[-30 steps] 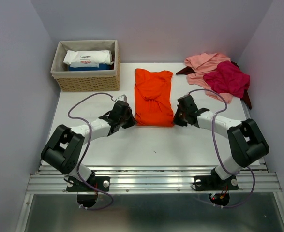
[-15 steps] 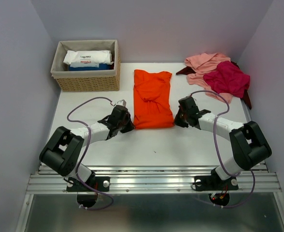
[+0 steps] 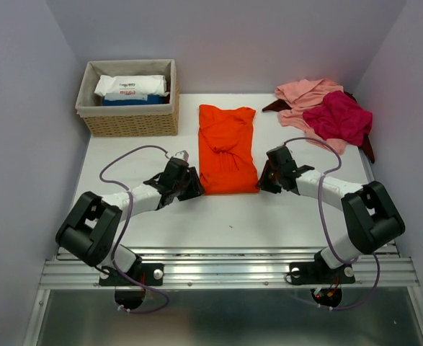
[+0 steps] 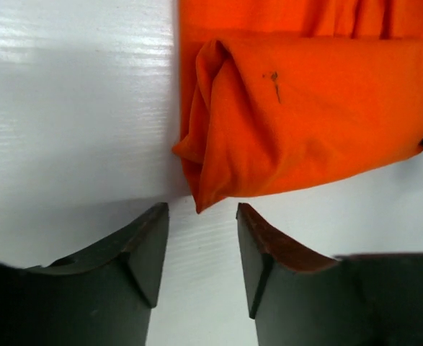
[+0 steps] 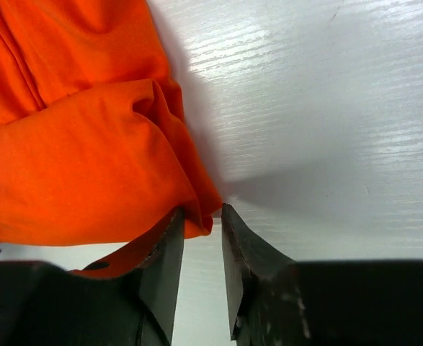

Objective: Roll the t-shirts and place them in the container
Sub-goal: Roll the T-shirt to the center of the board.

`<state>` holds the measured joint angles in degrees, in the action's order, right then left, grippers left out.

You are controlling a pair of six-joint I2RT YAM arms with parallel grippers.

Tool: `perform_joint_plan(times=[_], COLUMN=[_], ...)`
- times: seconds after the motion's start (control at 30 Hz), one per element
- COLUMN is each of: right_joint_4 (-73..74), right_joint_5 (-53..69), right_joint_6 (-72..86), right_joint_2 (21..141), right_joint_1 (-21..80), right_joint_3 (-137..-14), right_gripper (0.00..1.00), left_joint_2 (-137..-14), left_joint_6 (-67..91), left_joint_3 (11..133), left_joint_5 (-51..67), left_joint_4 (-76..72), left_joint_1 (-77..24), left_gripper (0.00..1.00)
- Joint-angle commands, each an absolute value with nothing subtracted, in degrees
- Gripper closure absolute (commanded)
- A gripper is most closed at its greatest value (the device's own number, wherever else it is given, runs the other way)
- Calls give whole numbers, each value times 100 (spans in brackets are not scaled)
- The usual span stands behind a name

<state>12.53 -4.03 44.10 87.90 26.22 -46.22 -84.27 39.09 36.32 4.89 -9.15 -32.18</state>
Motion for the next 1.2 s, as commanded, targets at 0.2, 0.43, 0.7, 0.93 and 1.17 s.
perform_joint_plan(times=[0.2,0.43,0.7,0.93,1.17], right_joint_4=[1477,1336,1160,1108,1256], right_joint_5=[-765,-334,-211,-395,-597], right_joint_6=[4298,4210,4131,4131,4078], right_joint_2=[8218,8850,9710,10239,9809], right_joint_1=[2575,2575,2575,2575,2575], right_joint_3=[-5123,-5642,-5950,-5775,-5730], right_gripper=[58,87,95,96,93], left_joint_2=[-7295,-7997,-9024,-9527,-9107], left_joint_6=[3586,3656,3665,3639,3534], left_joint_3=[4086,4561,4825,4685,4780], left_joint_5=[167,457,308,123,97], left_joint_4=[-62,-517,-940,-862,-598], left_joint_1=[-3208,-3217,-3217,-3191,-3042], left_gripper=[52,100,100,100,100])
